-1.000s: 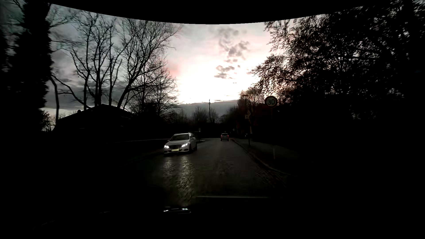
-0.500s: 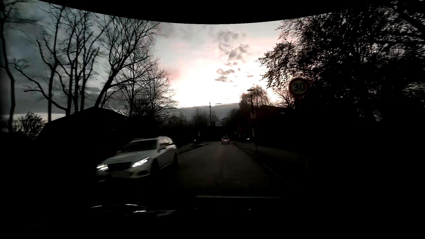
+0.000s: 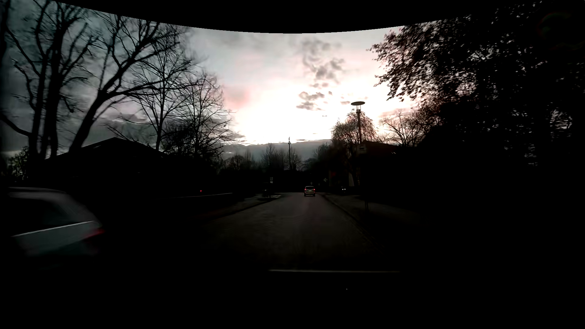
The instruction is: Follow the waypoints while adhering to traffic rules and regulations
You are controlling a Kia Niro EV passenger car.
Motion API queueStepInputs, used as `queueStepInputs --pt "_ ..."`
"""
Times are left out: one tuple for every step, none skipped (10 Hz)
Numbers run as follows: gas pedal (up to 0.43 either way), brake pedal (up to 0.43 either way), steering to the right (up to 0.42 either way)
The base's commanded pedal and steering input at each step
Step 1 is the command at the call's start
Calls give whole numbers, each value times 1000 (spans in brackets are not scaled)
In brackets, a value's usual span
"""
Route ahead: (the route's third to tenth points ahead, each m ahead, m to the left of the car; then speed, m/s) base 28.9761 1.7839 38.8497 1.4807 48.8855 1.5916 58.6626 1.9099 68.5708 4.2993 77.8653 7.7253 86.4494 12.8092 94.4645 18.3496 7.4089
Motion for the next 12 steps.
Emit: queueStepInputs --pt "110 0 1" --pt "110 0 1" --pt "110 0 1" --pt "110 0 3" --pt "110 0 4" --pt "110 0 4" --pt "98 0 5" --pt "98 0 6" --pt "98 0 8" --pt "98 0 8" --pt "98 0 7" --pt "87 0 5"
